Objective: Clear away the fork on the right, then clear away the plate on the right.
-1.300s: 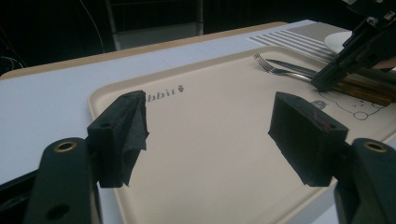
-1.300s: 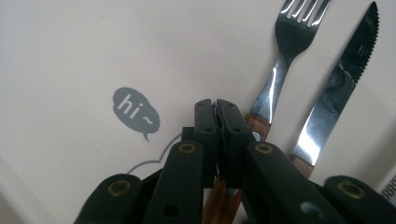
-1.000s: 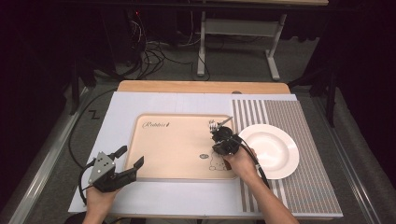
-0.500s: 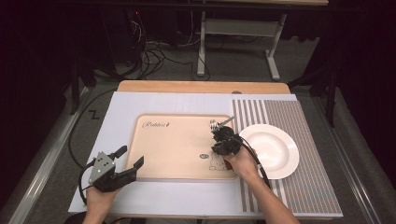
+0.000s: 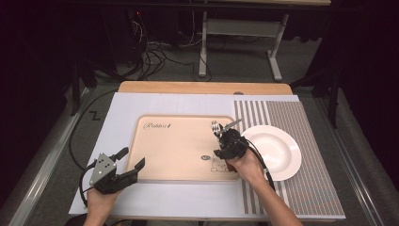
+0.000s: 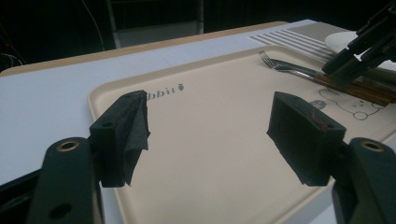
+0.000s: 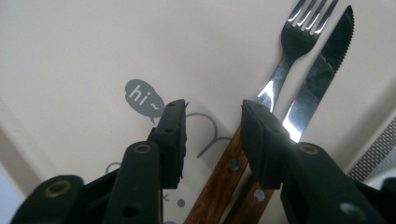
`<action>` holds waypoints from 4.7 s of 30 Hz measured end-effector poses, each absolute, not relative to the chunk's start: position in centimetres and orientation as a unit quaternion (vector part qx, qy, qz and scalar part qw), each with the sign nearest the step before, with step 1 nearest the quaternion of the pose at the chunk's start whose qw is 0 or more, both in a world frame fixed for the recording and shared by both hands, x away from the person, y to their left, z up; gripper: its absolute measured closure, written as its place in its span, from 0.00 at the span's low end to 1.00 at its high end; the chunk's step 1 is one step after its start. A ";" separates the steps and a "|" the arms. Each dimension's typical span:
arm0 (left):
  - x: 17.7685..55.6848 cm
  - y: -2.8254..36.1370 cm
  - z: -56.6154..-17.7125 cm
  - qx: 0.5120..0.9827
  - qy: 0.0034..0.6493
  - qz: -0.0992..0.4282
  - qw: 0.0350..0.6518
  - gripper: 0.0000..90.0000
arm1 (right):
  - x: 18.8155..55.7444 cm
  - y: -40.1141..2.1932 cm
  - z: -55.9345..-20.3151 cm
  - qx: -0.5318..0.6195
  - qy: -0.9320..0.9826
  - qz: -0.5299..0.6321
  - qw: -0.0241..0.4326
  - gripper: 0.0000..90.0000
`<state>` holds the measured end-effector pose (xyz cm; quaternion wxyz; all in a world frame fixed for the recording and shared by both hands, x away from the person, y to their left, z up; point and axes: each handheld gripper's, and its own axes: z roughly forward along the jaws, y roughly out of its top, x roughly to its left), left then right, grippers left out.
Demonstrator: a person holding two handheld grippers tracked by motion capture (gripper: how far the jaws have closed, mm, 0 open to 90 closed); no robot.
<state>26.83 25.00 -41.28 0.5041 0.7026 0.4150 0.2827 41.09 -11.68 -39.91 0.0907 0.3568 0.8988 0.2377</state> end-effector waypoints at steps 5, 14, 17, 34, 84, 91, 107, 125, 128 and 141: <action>26.8 25.0 -41.3 0.702 0.415 0.284 0.504 0.32 | 40.6 -12.3 -39.7 0.357 0.898 0.242 0.092 0.61; 26.8 25.0 -41.3 0.704 0.415 0.284 0.502 0.33 | 39.7 -13.6 -39.3 0.351 0.892 0.264 0.104 0.60; 26.8 25.0 -41.3 0.704 0.416 0.283 0.502 0.33 | 39.4 -14.2 -39.2 0.352 0.889 0.271 0.109 0.60; 26.8 24.9 -41.2 0.699 0.421 0.293 0.498 0.33 | 37.6 -17.4 -38.7 0.357 0.874 0.304 0.126 0.53; 26.6 25.2 -41.3 0.699 0.435 0.293 0.486 0.41 | 33.8 -23.2 -38.9 0.381 0.814 0.388 0.202 0.37; 26.5 25.2 -41.2 0.703 0.426 0.292 0.490 0.40 | 33.0 -24.9 -39.2 0.390 0.795 0.414 0.212 0.30; 26.6 25.3 -41.4 0.706 0.431 0.284 0.486 0.42 | 31.4 -28.3 -40.1 0.422 0.753 0.451 0.226 0.25; 26.6 25.4 -41.6 0.703 0.431 0.283 0.490 0.37 | 31.3 -30.5 -40.6 0.444 0.722 0.474 0.238 0.22; 26.5 25.3 -41.5 0.702 0.429 0.287 0.490 0.36 | 31.4 -30.9 -40.7 0.456 0.717 0.470 0.241 0.22; 26.7 24.7 -41.5 0.709 0.419 0.298 0.482 0.35 | 31.9 -31.4 -41.0 0.468 0.711 0.469 0.237 0.22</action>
